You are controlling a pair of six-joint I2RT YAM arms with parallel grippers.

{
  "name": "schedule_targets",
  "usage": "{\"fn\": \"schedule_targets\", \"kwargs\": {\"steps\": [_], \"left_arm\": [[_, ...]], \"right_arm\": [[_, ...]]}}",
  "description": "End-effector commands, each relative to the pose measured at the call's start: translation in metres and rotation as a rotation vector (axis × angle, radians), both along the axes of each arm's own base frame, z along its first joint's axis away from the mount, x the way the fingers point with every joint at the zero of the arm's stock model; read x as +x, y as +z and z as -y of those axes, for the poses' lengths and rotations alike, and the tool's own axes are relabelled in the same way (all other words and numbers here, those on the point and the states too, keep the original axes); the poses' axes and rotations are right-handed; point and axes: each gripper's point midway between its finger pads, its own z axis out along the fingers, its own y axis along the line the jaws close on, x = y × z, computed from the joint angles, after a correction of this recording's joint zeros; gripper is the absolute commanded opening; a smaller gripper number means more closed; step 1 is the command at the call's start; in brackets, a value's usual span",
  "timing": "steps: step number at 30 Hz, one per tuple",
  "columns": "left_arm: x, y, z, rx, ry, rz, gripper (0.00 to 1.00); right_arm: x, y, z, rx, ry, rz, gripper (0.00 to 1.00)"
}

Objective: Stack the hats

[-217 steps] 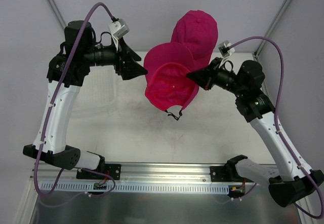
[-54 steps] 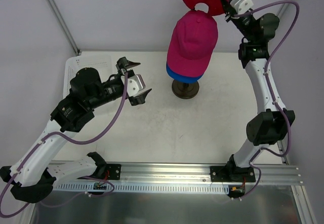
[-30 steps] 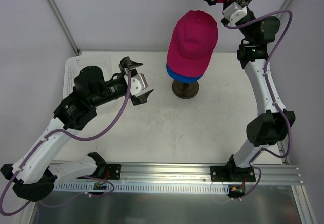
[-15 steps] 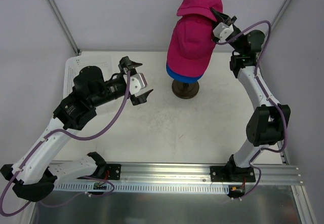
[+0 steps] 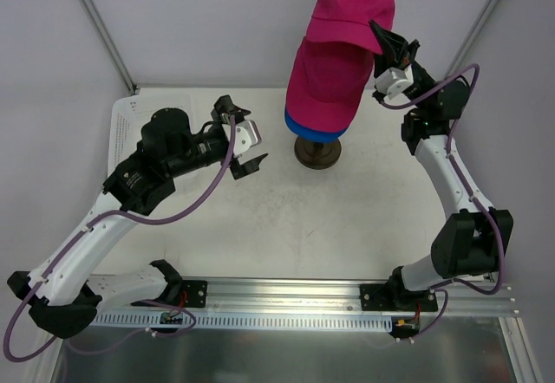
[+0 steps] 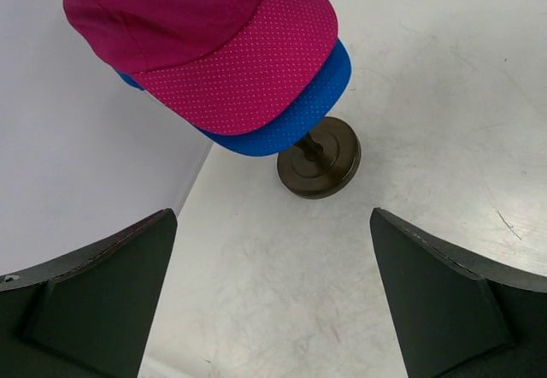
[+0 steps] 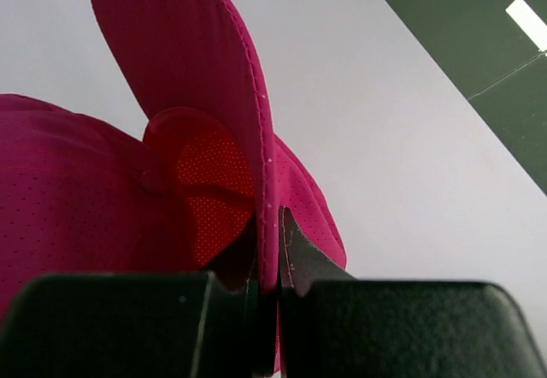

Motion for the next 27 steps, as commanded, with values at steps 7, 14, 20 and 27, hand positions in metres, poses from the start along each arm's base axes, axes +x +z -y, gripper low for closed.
{"fn": "schedule_targets", "kwargs": {"steps": [7, 14, 20, 27], "left_arm": [[0.006, 0.005, 0.006, -0.040, 0.007, -0.042, 0.99], [0.003, -0.022, 0.022, -0.037, -0.049, -0.157, 0.99], [0.021, -0.041, 0.035, -0.021, -0.014, -0.240, 0.99], [0.040, -0.028, 0.042, -0.103, 0.039, -0.239, 0.98]], "right_arm": [[-0.029, -0.012, -0.008, -0.087, 0.016, 0.135, 0.00], [-0.040, -0.023, -0.018, -0.088, 0.015, 0.225, 0.00], [-0.047, -0.031, -0.021, -0.093, -0.006, 0.269, 0.00], [-0.058, -0.039, -0.022, -0.089, -0.022, 0.310, 0.01]]}}
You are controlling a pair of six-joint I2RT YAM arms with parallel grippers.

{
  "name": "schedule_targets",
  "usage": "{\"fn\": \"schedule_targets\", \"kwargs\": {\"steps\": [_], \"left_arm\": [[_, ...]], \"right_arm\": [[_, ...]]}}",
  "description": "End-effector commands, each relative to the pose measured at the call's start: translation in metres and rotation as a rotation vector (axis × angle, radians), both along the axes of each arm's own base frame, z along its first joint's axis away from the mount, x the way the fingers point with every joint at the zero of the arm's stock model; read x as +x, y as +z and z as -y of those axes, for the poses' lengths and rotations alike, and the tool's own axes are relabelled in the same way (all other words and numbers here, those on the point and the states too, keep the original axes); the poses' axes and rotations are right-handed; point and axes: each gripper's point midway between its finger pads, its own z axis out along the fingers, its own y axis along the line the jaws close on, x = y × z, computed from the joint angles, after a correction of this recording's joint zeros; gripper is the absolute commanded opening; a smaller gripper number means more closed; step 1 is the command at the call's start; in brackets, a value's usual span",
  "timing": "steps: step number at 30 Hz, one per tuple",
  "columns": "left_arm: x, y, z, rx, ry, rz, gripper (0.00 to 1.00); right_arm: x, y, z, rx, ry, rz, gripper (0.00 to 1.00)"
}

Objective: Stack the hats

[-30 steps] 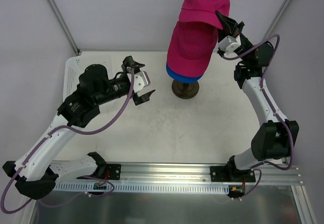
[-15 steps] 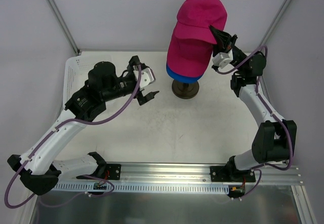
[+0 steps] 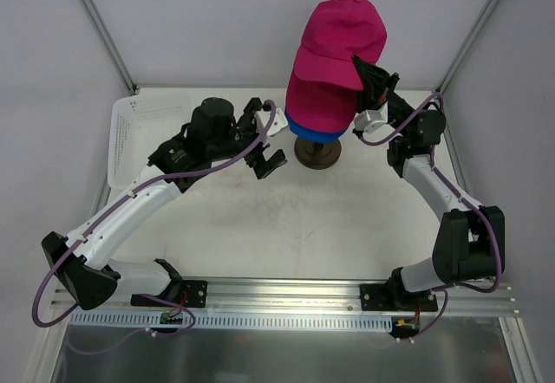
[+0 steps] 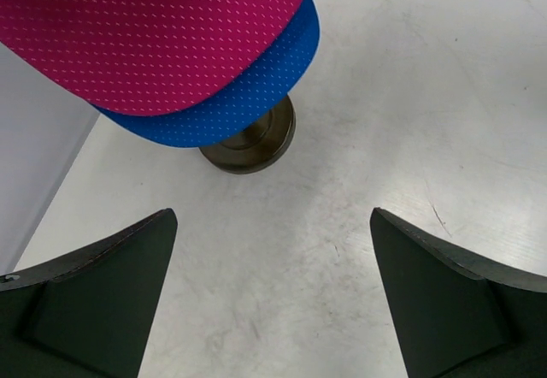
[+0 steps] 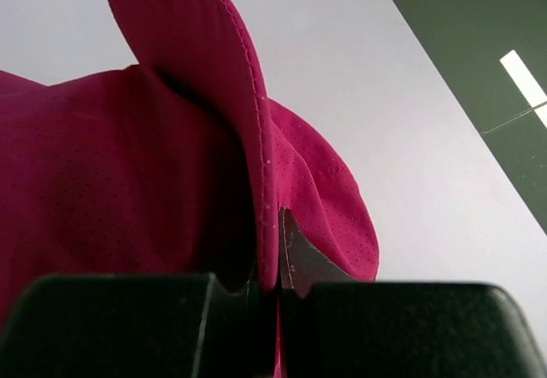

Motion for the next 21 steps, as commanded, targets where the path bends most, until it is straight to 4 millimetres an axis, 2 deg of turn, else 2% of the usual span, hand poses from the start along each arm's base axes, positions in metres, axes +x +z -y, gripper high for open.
{"fn": "schedule_targets", "kwargs": {"steps": [1, 4, 6, 8, 9, 10, 11, 13, 16, 21], "left_arm": [[0.011, 0.052, -0.001, -0.152, 0.061, 0.085, 0.98], [0.017, 0.056, 0.001, -0.203, 0.089, 0.069, 0.98], [0.019, 0.062, 0.003, -0.228, 0.096, 0.054, 0.98], [0.022, 0.065, 0.006, -0.242, 0.106, 0.043, 0.98], [0.023, 0.064, 0.006, -0.241, 0.108, 0.041, 0.98], [0.025, 0.064, 0.007, -0.242, 0.114, 0.040, 0.98], [0.026, 0.064, 0.007, -0.243, 0.116, 0.035, 0.98], [0.027, 0.062, 0.007, -0.240, 0.119, 0.035, 0.98], [0.027, 0.060, 0.007, -0.239, 0.124, 0.028, 0.98], [0.027, 0.057, 0.007, -0.237, 0.124, 0.021, 0.98]], "right_arm": [[-0.042, 0.028, 0.000, -0.002, 0.006, 0.213, 0.03], [-0.048, 0.018, -0.004, -0.026, 0.024, 0.223, 0.07], [-0.051, 0.018, -0.006, -0.025, 0.037, 0.219, 0.07], [-0.050, 0.019, -0.008, -0.021, 0.039, 0.220, 0.15], [-0.049, 0.019, -0.008, -0.020, 0.039, 0.221, 0.23], [-0.049, 0.021, -0.008, -0.017, 0.040, 0.222, 0.45], [-0.050, 0.023, -0.007, -0.013, 0.042, 0.228, 0.55], [-0.053, 0.027, -0.007, 0.000, 0.057, 0.216, 0.68], [-0.064, 0.035, -0.006, 0.012, 0.073, 0.221, 0.71], [-0.081, 0.041, -0.008, 0.011, 0.124, 0.206, 0.64]]}}
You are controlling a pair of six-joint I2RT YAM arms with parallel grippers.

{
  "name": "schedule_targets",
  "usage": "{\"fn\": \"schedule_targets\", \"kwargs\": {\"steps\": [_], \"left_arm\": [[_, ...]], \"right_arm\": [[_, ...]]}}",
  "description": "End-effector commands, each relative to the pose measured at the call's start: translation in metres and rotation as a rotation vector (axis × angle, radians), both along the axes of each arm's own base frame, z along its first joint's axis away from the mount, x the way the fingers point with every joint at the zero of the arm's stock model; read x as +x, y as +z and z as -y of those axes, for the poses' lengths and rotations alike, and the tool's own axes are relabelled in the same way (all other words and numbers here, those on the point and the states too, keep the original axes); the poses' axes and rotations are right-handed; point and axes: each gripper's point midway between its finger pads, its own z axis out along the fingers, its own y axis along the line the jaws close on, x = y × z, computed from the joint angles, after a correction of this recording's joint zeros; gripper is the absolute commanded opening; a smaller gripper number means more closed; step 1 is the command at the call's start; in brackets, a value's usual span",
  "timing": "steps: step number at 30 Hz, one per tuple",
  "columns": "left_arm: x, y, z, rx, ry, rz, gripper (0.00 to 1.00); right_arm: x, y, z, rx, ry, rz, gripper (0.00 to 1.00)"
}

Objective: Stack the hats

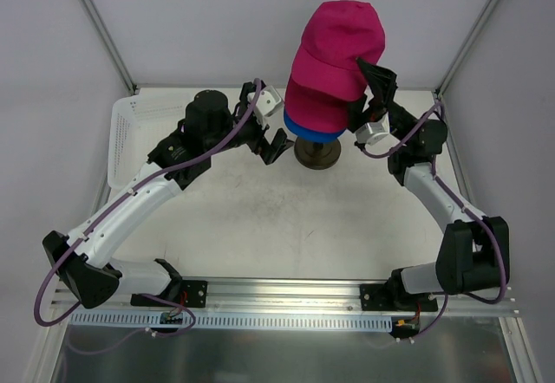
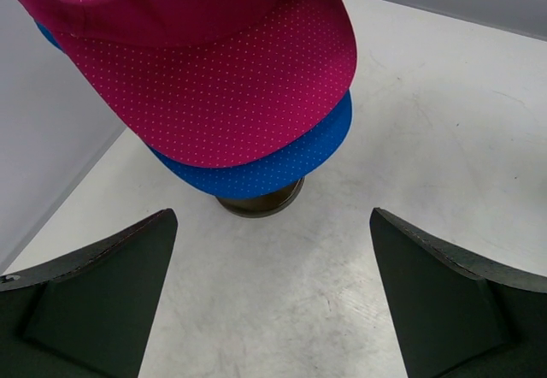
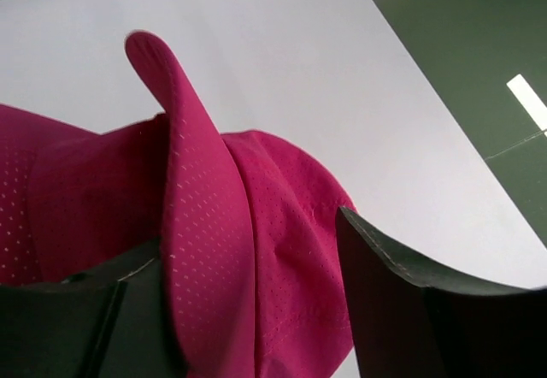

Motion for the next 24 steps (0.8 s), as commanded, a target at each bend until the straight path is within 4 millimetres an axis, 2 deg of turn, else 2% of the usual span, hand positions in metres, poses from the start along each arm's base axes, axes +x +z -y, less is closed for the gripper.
{"fn": "schedule_targets", "kwargs": {"steps": [1, 3, 4, 6, 7, 10, 12, 19, 24], "left_arm": [[0.006, 0.020, -0.001, -0.052, 0.019, 0.033, 0.98], [0.005, 0.021, 0.000, -0.054, 0.015, 0.034, 0.98], [0.005, 0.022, 0.000, -0.056, 0.014, 0.037, 0.98], [0.005, 0.025, 0.000, -0.059, 0.014, 0.040, 0.98], [0.006, 0.026, 0.000, -0.060, 0.017, 0.044, 0.98], [0.007, 0.030, -0.001, -0.062, 0.022, 0.054, 0.98], [0.007, 0.030, -0.002, -0.061, 0.025, 0.056, 0.98], [0.008, 0.026, -0.002, -0.060, 0.031, 0.043, 0.98], [0.014, 0.020, -0.003, -0.063, 0.054, 0.013, 0.98]], "right_arm": [[-0.060, 0.048, -0.001, 0.023, 0.080, 0.207, 0.61], [-0.065, 0.045, -0.003, 0.007, 0.100, 0.200, 0.55], [-0.069, 0.041, -0.005, -0.010, 0.120, 0.195, 0.46], [-0.072, 0.036, -0.007, -0.028, 0.140, 0.182, 0.36], [-0.075, 0.031, -0.011, -0.054, 0.160, 0.179, 0.26], [-0.078, 0.022, -0.014, -0.094, 0.203, 0.149, 0.08], [-0.078, 0.017, -0.017, -0.110, 0.225, 0.121, 0.02], [-0.077, -0.009, -0.030, -0.220, 0.319, 0.007, 0.00], [-0.073, -0.029, -0.034, -0.259, 0.330, 0.010, 0.00]]}}
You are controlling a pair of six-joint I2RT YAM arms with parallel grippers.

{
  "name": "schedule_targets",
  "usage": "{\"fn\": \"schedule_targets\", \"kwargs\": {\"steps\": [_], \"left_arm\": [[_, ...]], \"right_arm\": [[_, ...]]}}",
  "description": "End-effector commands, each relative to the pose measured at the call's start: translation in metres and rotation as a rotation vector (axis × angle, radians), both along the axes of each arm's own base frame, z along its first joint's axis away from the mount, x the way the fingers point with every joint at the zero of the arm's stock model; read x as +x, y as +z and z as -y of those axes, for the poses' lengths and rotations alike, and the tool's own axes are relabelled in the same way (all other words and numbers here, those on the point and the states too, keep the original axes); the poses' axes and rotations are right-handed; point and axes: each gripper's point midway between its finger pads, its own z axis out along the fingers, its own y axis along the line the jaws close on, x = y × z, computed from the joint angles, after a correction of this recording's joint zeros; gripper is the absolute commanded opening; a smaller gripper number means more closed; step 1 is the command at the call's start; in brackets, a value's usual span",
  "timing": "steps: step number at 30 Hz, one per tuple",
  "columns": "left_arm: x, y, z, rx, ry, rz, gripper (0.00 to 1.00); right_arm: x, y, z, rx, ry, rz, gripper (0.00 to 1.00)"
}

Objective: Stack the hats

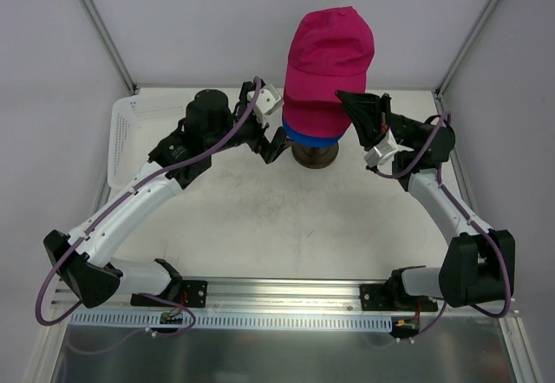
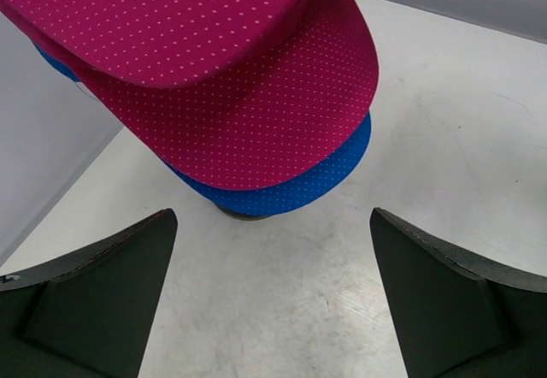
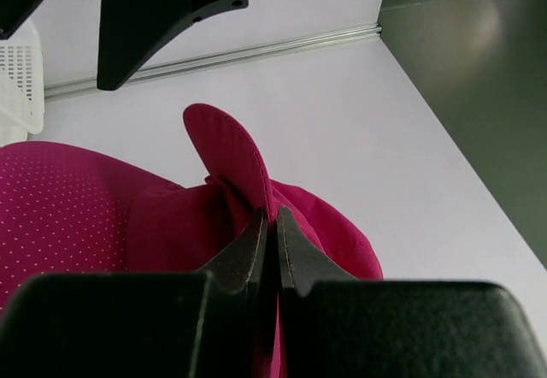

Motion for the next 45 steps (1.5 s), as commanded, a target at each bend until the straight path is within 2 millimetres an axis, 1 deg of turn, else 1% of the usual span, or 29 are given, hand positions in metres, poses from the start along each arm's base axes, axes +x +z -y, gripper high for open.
{"fn": "schedule_targets", "kwargs": {"steps": [1, 4, 10, 12, 14, 15, 18, 19, 27, 36, 41, 42, 43, 45], "left_arm": [[0.014, 0.017, -0.003, -0.055, 0.051, 0.015, 0.98], [0.015, 0.011, -0.002, -0.054, 0.048, -0.006, 0.98], [0.025, 0.000, -0.003, -0.059, 0.065, -0.053, 0.99], [0.032, 0.000, -0.008, -0.066, 0.084, -0.064, 0.98], [0.035, -0.004, -0.010, -0.065, 0.091, -0.079, 0.98], [0.038, -0.005, -0.013, -0.067, 0.100, -0.083, 0.98], [0.040, -0.013, -0.016, -0.062, 0.108, -0.102, 0.98], [0.042, -0.014, -0.018, -0.062, 0.113, -0.104, 0.98], [0.045, -0.025, -0.019, -0.051, 0.112, -0.128, 0.98], [0.049, -0.036, -0.018, -0.038, 0.113, -0.153, 0.98], [0.050, -0.036, -0.018, -0.057, 0.123, -0.176, 0.98], [0.049, -0.036, -0.018, -0.058, 0.123, -0.176, 0.98], [0.049, -0.035, -0.019, -0.059, 0.122, -0.176, 0.98], [0.049, -0.035, -0.019, -0.059, 0.123, -0.174, 0.98]], "right_arm": [[-0.013, -0.023, -0.009, -0.088, 0.076, 0.023, 0.00], [-0.010, -0.032, -0.010, -0.093, 0.064, 0.040, 0.00], [0.003, -0.051, -0.009, -0.094, 0.059, -0.038, 0.00], [0.006, -0.060, -0.010, -0.099, 0.068, -0.081, 0.00], [0.006, -0.067, -0.011, -0.107, 0.078, -0.101, 0.00], [0.006, -0.074, -0.011, -0.112, 0.081, -0.125, 0.00], [0.004, -0.088, -0.012, -0.126, 0.088, -0.136, 0.00], [0.003, -0.095, -0.012, -0.130, 0.091, -0.152, 0.00], [0.010, -0.122, -0.010, -0.128, 0.063, -0.208, 0.00], [0.015, -0.141, -0.010, -0.148, 0.088, -0.279, 0.00], [0.014, -0.148, -0.011, -0.154, 0.086, -0.273, 0.00], [0.013, -0.148, -0.010, -0.154, 0.083, -0.270, 0.01], [0.011, -0.147, -0.010, -0.152, 0.083, -0.267, 0.07], [0.008, -0.139, -0.009, -0.148, 0.084, -0.252, 0.13]]}}
